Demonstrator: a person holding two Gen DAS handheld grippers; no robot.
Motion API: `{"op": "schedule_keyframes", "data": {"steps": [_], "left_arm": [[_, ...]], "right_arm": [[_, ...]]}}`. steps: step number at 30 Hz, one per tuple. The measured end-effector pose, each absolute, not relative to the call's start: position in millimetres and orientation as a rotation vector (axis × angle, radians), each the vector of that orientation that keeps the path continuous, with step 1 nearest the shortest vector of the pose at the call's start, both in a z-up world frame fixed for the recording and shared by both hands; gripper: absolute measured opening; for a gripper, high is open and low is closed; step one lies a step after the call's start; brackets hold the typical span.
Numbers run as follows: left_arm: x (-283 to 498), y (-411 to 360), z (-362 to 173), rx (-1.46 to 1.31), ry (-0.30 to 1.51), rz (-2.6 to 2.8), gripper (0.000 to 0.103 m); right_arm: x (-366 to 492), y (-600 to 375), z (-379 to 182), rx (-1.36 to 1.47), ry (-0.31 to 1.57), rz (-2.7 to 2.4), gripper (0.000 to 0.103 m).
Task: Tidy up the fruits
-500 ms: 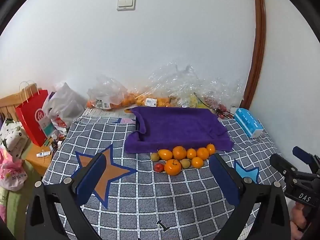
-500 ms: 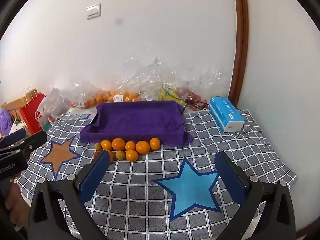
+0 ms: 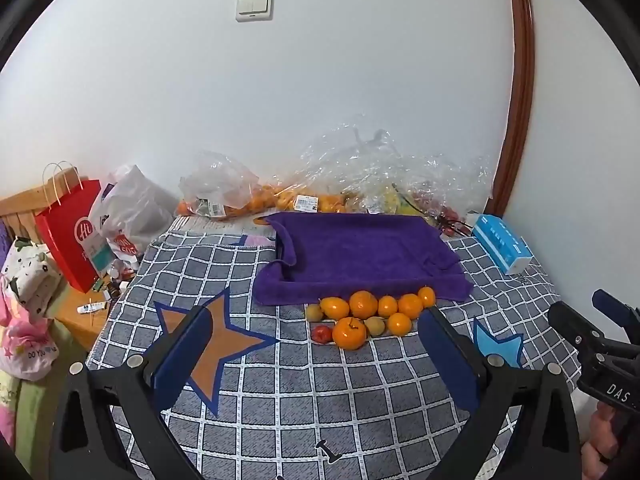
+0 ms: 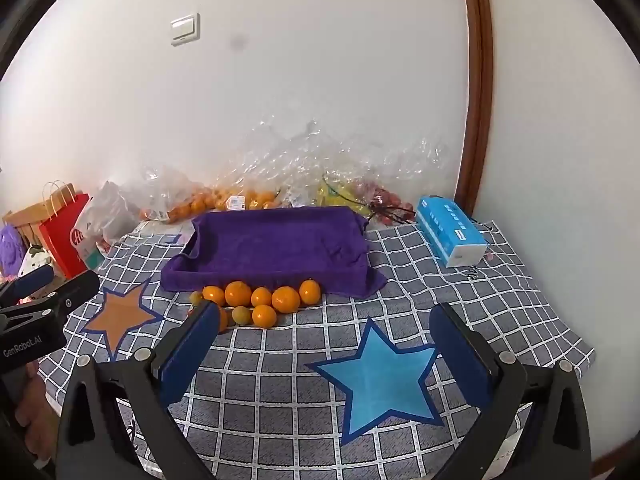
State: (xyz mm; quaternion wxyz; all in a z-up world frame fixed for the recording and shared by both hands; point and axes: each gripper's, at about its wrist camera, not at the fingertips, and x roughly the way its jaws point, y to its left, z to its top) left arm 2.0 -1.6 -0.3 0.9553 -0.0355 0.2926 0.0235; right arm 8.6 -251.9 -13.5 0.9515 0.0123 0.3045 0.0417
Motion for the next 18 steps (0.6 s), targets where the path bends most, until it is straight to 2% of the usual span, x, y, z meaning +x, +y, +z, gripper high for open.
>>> {"op": "schedule_keyframes", "data": {"steps": [18], "left_arm": [[2.1, -2.5, 2.7, -0.074, 0.590, 0.053, 0.103]], "right_arm": [[3.5, -249.5, -5.4, 0.032, 0.590, 0.087, 0.103]]}}
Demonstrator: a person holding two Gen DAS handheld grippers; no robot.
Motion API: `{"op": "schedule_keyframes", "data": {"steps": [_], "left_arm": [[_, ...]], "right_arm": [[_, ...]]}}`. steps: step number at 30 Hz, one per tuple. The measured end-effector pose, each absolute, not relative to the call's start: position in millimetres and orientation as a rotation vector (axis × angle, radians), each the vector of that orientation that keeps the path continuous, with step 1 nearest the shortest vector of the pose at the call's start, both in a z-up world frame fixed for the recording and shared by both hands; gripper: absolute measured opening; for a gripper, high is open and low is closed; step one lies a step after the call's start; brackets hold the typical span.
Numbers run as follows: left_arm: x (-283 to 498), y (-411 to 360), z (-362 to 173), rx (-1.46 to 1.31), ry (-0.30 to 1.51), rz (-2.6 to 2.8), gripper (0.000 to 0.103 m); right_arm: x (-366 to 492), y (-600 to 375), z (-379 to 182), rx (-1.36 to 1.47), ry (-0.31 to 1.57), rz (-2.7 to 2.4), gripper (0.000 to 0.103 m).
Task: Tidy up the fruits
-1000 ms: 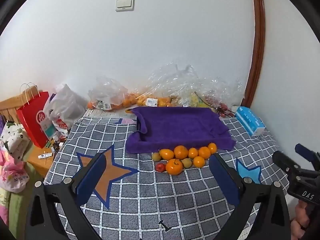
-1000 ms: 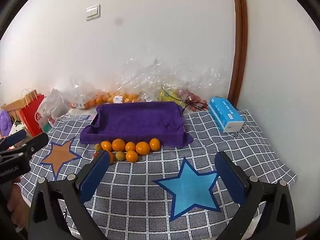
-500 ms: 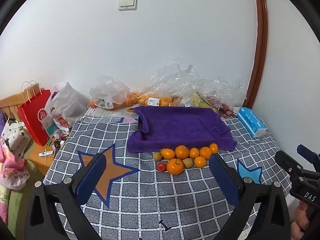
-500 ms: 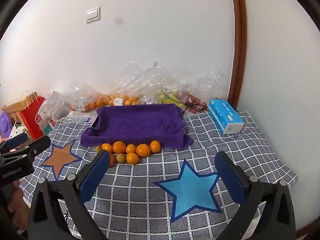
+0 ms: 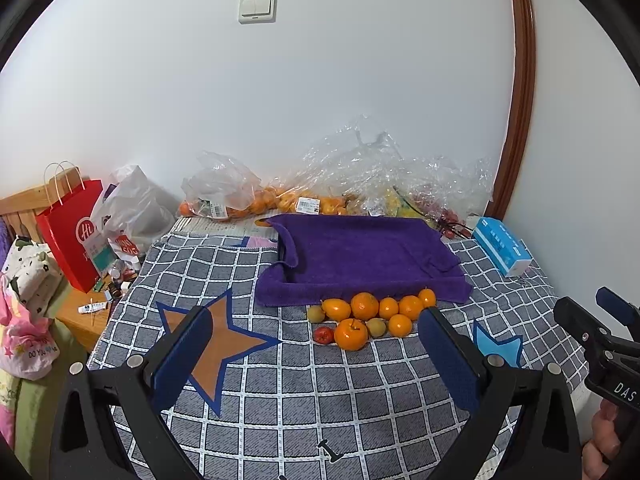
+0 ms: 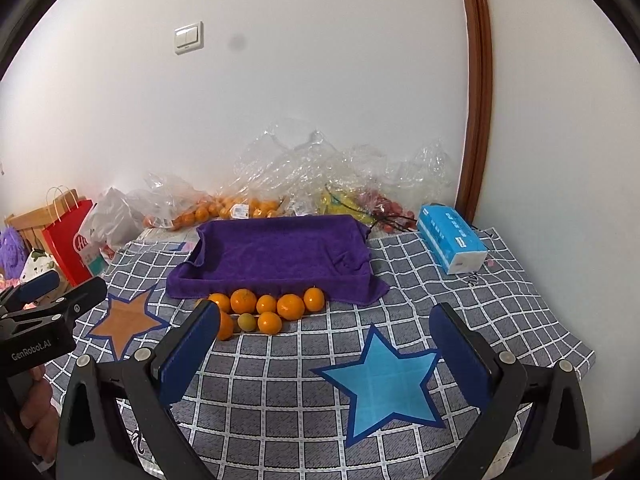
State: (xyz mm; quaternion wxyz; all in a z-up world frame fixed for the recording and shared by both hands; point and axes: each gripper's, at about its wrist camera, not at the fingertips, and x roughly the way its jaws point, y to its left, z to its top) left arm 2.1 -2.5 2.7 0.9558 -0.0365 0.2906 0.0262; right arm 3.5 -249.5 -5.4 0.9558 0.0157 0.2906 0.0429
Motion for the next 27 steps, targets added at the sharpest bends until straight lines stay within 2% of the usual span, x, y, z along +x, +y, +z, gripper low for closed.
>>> {"op": "schedule_keyframes", "data": {"steps": [27], "left_arm": [[-2.7, -3.4, 4.3, -0.069, 0.583, 0.042, 0.103]], "right_arm": [[-1.9, -251.0, -3.9, 0.053, 0.578, 0.091, 0.103]]}}
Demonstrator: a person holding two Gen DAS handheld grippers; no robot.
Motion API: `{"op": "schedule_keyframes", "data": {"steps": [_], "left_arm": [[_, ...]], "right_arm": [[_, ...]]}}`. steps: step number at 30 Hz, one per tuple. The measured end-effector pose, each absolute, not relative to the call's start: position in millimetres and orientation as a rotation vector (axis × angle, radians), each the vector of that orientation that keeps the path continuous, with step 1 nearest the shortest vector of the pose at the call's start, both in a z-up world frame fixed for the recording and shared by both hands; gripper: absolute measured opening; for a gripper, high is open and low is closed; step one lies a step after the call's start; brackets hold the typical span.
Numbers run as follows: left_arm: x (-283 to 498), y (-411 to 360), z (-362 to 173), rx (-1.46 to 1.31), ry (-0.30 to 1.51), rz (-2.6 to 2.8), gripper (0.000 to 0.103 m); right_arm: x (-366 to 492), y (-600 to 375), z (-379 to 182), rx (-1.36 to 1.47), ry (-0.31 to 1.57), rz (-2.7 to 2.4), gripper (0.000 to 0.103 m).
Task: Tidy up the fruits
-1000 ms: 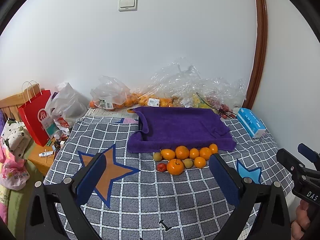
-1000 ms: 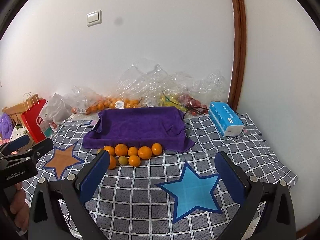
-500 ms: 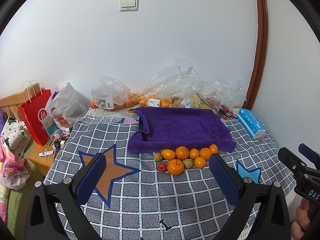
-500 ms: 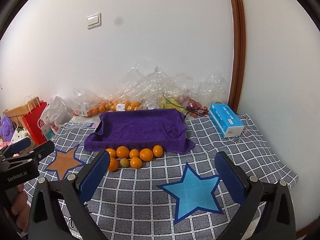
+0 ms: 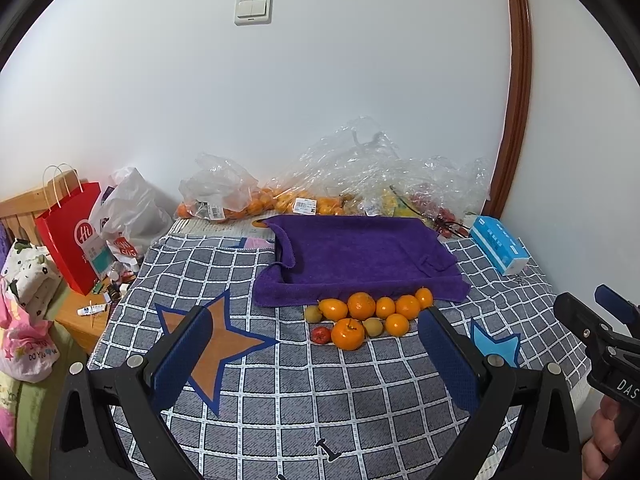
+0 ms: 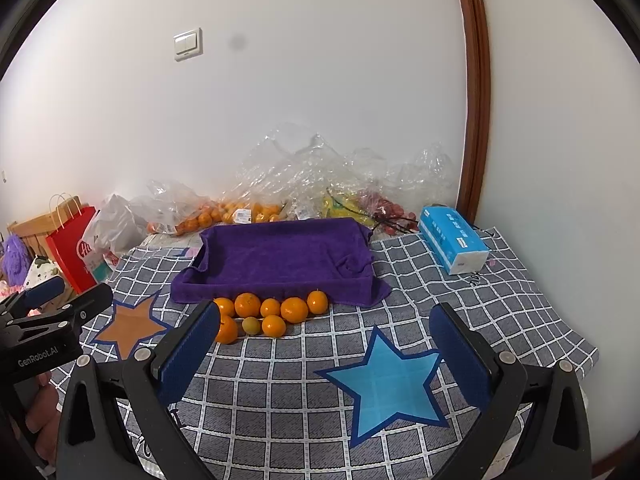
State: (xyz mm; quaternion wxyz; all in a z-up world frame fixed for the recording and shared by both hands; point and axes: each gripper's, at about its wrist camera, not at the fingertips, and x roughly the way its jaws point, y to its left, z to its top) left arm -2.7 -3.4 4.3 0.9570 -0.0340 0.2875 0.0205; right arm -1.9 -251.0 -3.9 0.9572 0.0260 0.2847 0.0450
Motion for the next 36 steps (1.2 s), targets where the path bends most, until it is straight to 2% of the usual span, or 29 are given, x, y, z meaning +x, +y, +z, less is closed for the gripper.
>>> {"op": "schedule_keyframes", "data": {"steps": [36], "left_arm": [[-4.5, -5.5, 4.8, -0.069, 0.580, 0.032, 0.103]], "right_arm": [[-7.9, -249.8, 0.2, 0.056, 0.568, 0.095, 0.103]]}}
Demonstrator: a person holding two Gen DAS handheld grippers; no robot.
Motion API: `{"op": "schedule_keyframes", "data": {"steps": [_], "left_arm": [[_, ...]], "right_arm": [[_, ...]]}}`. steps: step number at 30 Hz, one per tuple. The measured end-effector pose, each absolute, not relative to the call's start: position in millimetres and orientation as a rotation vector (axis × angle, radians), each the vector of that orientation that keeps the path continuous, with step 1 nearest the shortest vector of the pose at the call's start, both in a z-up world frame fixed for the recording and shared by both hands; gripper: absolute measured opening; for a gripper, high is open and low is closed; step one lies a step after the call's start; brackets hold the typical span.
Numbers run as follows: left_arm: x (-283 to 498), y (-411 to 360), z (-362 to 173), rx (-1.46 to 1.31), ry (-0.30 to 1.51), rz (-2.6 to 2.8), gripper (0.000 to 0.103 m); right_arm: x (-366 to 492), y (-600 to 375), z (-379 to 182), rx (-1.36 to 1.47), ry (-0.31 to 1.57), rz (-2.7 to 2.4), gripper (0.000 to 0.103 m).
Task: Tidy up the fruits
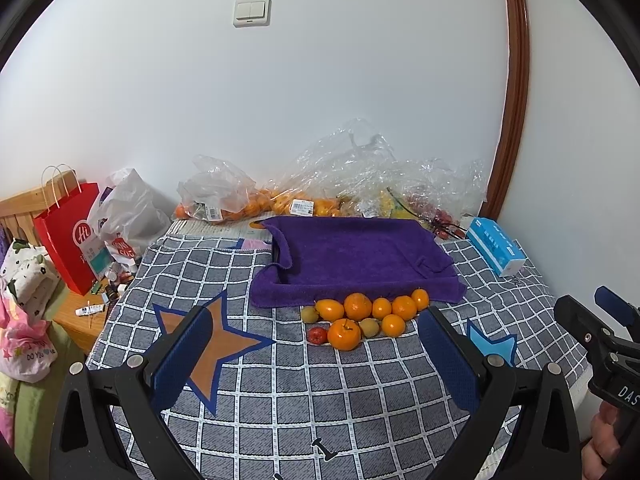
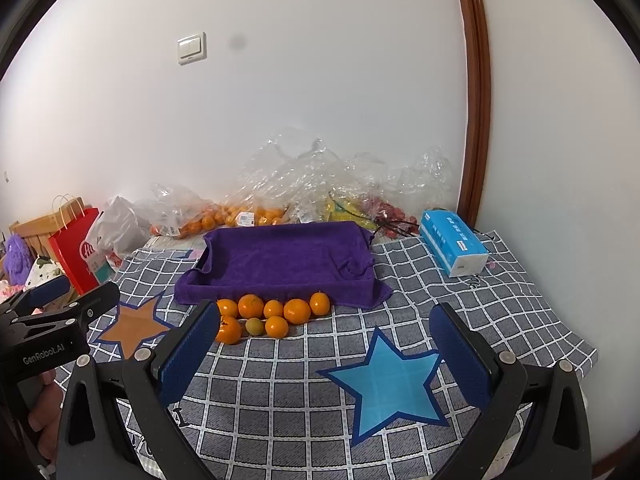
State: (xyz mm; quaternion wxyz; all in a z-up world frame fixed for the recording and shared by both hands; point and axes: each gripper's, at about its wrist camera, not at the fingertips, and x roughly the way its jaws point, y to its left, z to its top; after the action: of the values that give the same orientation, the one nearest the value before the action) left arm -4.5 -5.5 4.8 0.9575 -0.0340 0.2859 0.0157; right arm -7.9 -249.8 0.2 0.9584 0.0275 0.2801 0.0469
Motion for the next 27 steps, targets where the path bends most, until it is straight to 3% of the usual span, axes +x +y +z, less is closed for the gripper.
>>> {"op": "schedule_keyframes", "data": {"steps": [27], "left_arm": [[31.4, 8.8, -30.2, -0.087, 0.618, 0.049, 0.103]], "right_arm": [[40.9, -238.7, -38.7, 0.020, 0.649, 0.088, 0.103]]}}
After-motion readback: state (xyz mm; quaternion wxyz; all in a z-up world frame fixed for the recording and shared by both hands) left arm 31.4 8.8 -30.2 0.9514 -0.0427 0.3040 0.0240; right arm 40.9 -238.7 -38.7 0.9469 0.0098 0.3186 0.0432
